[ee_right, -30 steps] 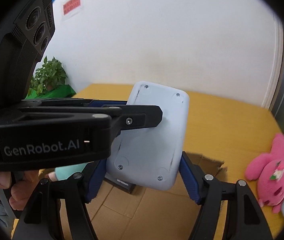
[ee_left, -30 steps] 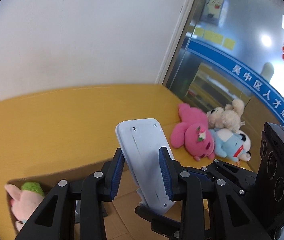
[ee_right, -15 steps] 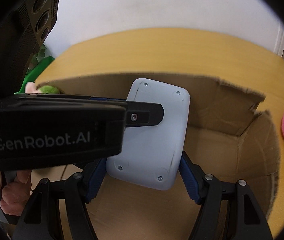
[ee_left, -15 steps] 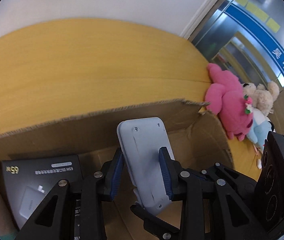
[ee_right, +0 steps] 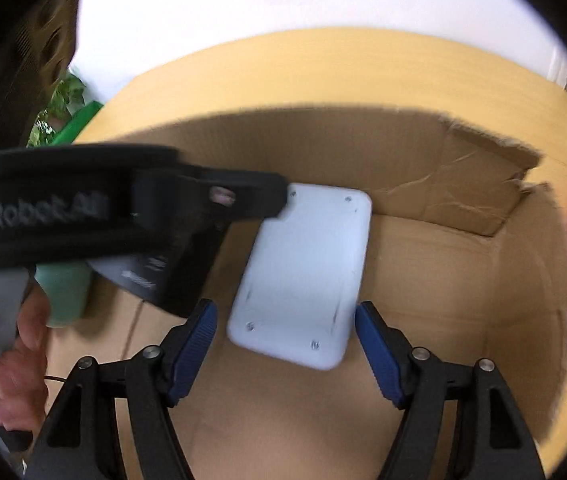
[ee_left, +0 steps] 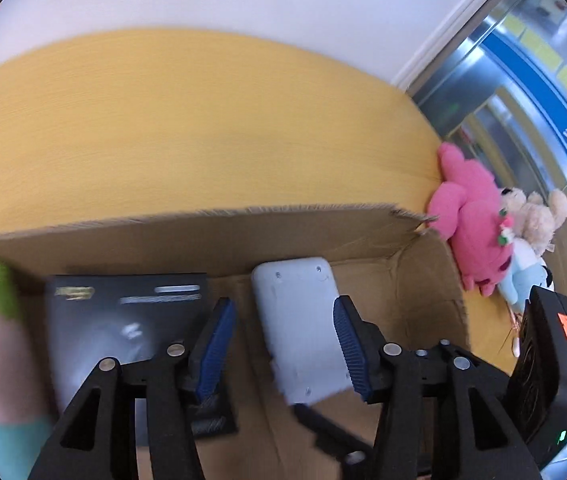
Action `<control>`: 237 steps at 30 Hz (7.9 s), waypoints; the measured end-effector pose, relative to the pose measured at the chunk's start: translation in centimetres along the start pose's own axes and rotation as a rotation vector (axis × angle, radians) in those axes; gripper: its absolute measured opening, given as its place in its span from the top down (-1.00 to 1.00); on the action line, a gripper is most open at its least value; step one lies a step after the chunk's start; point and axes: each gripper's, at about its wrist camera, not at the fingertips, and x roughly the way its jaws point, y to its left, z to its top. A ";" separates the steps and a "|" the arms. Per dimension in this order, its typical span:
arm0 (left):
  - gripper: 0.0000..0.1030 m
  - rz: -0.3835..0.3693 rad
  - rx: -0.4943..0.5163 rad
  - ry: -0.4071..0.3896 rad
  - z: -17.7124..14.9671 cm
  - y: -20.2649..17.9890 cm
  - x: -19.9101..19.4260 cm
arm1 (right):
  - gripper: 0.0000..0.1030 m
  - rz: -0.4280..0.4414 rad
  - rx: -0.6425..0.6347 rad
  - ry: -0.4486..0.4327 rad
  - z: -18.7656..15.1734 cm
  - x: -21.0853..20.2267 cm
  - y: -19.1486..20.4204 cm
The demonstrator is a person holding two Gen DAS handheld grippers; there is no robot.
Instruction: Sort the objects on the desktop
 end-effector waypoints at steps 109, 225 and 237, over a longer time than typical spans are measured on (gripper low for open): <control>0.74 -0.317 0.169 0.053 -32.9 -14.1 -10.7 | -0.09 -0.111 -0.227 -0.315 -30.8 -17.5 11.6; -0.96 0.310 0.147 -0.577 -27.9 -3.7 -25.2 | -0.53 -0.292 -0.060 -0.390 -19.0 -18.4 12.6; -0.95 0.290 0.061 -0.363 -33.2 4.8 -22.2 | -0.53 -0.022 -0.192 -0.231 -24.8 -13.8 16.6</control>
